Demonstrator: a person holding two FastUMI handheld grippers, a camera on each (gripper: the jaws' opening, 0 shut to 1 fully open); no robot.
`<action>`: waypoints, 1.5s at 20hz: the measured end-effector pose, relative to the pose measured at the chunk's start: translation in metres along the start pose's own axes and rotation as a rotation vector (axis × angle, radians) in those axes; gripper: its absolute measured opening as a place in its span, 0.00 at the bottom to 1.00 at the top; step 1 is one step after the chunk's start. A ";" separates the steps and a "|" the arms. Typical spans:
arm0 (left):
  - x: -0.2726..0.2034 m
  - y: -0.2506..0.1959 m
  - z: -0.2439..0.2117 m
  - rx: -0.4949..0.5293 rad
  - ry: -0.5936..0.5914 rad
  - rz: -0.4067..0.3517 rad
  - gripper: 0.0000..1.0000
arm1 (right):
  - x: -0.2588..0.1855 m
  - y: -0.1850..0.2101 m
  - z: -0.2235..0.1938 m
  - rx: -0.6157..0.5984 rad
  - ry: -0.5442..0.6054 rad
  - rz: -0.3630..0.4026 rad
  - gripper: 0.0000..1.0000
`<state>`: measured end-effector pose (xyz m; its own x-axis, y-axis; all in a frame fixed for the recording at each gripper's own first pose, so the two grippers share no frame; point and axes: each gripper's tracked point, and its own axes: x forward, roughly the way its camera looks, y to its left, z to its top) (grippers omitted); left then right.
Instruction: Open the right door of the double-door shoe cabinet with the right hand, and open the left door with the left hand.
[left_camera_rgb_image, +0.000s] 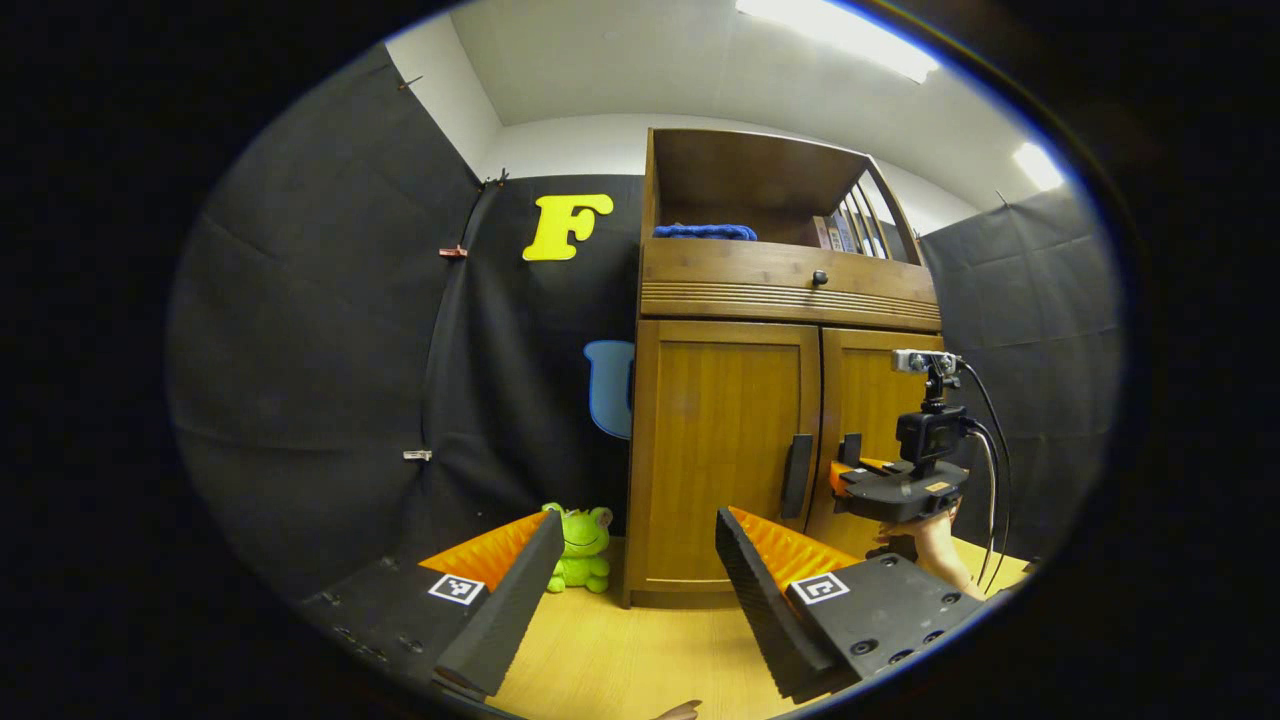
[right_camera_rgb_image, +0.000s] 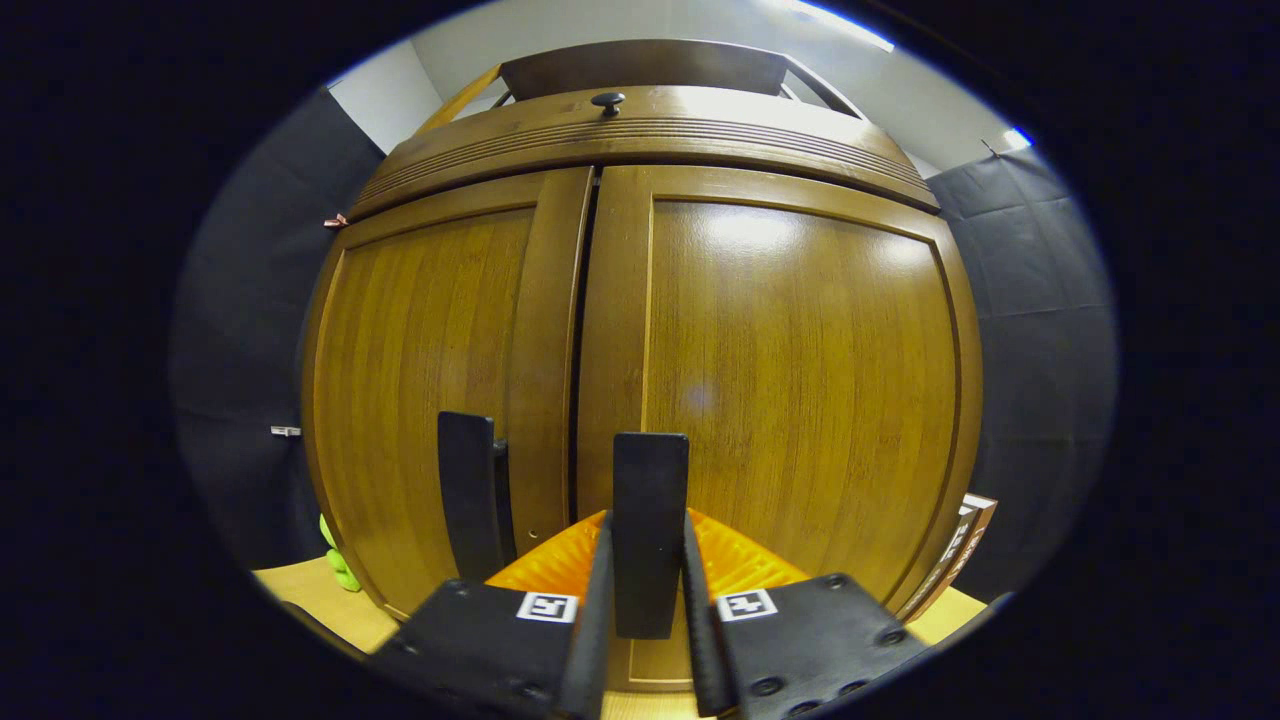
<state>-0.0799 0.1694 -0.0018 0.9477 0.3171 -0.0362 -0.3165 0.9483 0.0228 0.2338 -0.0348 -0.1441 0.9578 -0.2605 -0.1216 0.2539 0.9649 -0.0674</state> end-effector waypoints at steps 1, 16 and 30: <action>-0.002 0.002 -0.001 -0.005 -0.002 0.002 0.95 | 0.000 0.001 0.000 -0.004 0.003 0.001 0.28; -0.017 -0.051 0.002 -0.011 0.000 -0.112 0.95 | -0.089 -0.020 0.011 0.005 0.035 0.137 0.28; -0.013 -0.142 -0.020 0.020 0.048 -0.298 0.95 | -0.176 -0.084 0.026 0.017 0.026 0.164 0.28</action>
<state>-0.0482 0.0307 -0.0250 0.9955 0.0259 -0.0916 -0.0239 0.9994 0.0233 0.0473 -0.0692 -0.0912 0.9828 -0.1000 -0.1550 0.0969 0.9949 -0.0276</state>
